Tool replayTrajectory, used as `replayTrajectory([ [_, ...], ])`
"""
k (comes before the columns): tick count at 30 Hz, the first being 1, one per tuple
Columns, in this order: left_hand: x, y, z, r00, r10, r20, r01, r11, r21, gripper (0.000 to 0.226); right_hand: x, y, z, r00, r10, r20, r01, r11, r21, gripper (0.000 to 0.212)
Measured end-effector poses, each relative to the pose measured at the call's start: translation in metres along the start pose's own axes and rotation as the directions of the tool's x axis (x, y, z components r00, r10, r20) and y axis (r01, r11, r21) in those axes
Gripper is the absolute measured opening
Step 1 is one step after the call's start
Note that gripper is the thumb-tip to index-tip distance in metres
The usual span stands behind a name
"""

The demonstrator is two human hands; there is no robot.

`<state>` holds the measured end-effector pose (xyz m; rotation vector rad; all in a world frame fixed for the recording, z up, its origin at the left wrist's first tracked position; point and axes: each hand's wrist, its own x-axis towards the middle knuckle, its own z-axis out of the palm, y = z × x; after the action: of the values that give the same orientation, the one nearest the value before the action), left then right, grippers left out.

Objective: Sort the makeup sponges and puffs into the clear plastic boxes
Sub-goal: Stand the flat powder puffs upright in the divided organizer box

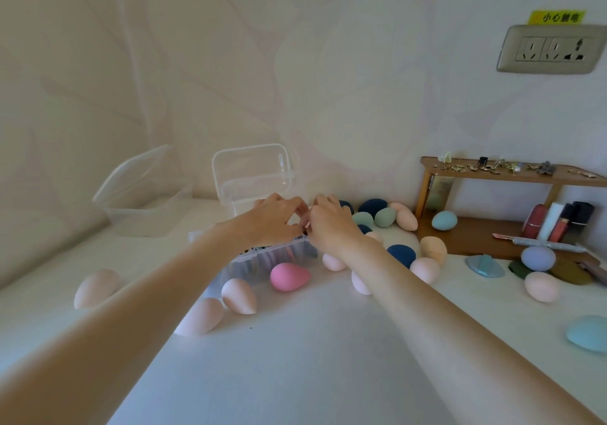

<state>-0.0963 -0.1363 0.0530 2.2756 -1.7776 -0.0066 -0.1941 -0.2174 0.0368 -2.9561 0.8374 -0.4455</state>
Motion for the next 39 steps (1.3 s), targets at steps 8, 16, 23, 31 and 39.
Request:
replayTrajectory([
  [8,0.017,0.047,0.006,0.987,0.053,-0.154,-0.086,0.972,-0.217,0.037,-0.025,0.050,-0.038,0.966,0.188,-0.180,-0.170,0.979,0.111,0.033],
  [16,0.029,0.111,0.040,0.987,0.159,0.023,-0.150,0.965,-0.215,0.036,-0.066,0.148,-0.026,0.715,0.690,0.114,-0.697,0.716,0.039,0.043],
  [23,0.028,0.132,0.044,0.980,0.175,0.098,-0.160,0.976,-0.149,0.033,-0.082,0.173,-0.007,0.637,0.747,0.190,-0.763,0.647,0.011,0.047],
  [31,0.020,0.132,0.042,0.978,0.180,0.103,-0.163,0.974,-0.157,0.032,-0.092,0.176,-0.009,0.603,0.761,0.239,-0.777,0.628,-0.042,0.047],
  [39,0.016,0.134,0.040,0.979,0.170,0.111,-0.153,0.977,-0.147,0.033,-0.093,0.167,-0.020,0.726,0.684,-0.077,-0.678,0.730,0.090,0.036],
])
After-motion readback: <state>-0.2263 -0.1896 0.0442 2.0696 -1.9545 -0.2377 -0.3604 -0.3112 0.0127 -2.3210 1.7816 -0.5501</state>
